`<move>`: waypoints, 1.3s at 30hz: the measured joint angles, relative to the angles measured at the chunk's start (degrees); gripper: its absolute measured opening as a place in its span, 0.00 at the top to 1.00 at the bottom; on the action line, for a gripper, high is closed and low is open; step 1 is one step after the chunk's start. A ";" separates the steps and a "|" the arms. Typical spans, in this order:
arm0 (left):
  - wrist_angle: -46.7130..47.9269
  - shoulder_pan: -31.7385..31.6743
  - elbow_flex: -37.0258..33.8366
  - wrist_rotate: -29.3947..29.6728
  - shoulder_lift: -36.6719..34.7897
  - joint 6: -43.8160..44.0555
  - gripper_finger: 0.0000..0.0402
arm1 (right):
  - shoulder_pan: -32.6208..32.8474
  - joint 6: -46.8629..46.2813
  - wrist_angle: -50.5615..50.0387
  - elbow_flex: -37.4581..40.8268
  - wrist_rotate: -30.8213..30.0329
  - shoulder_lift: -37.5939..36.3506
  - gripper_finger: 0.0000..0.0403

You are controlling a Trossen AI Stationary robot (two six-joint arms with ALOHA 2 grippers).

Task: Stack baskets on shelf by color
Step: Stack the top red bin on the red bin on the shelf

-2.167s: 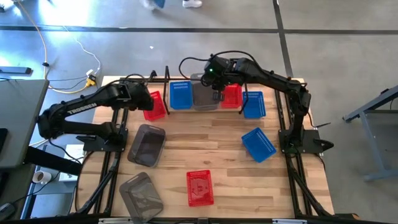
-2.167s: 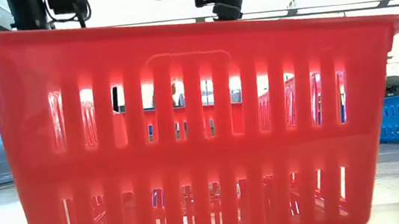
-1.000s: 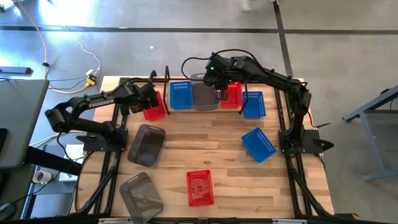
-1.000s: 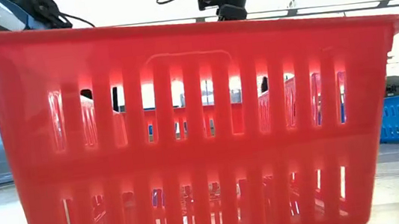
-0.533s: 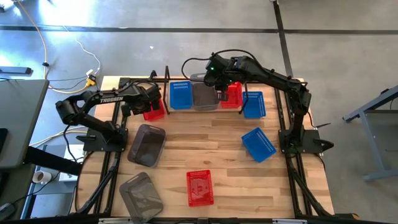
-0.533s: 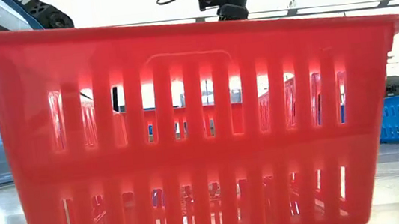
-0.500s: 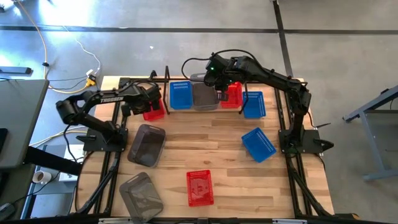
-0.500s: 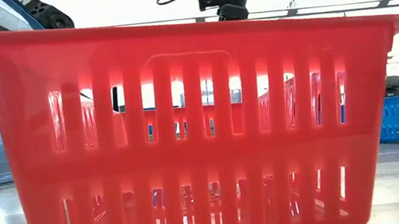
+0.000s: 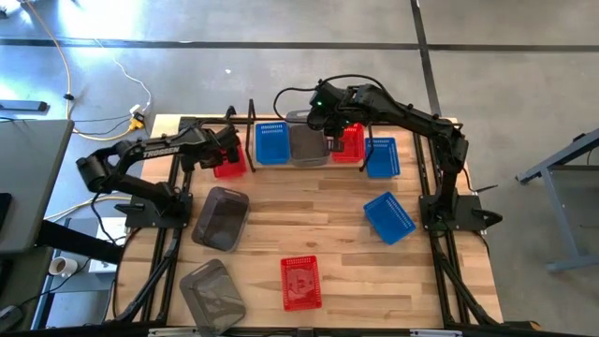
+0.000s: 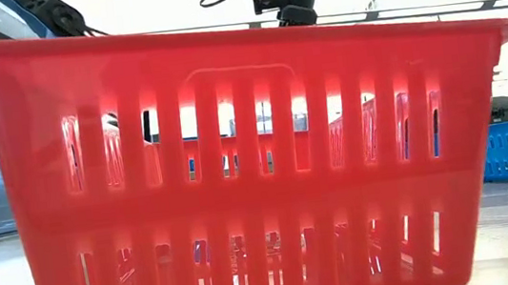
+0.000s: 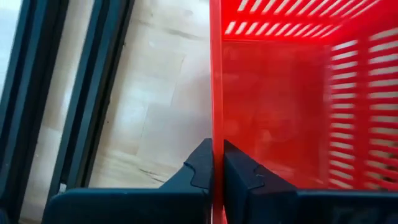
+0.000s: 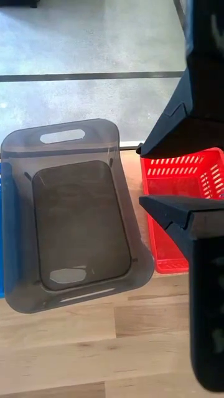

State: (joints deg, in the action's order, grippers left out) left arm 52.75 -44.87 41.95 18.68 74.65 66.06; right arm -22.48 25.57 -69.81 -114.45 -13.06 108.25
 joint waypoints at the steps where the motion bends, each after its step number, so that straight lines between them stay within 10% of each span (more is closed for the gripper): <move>1: 0.02 -0.27 0.00 0.02 -1.26 -0.36 0.99 | 0.07 -0.02 -0.16 0.00 0.00 0.00 0.77; 23: 0.15 -0.97 0.18 1.12 -28.28 -15.37 1.00 | 9.59 -9.09 0.63 0.00 8.63 0.00 0.77; 39: -0.02 0.60 16.69 1.55 -30.07 -27.29 1.00 | 20.64 -13.53 3.14 0.00 8.52 0.00 0.77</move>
State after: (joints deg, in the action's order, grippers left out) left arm 52.73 -44.28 58.65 20.22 44.59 38.78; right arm -1.84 12.04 -66.67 -114.45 -4.54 108.25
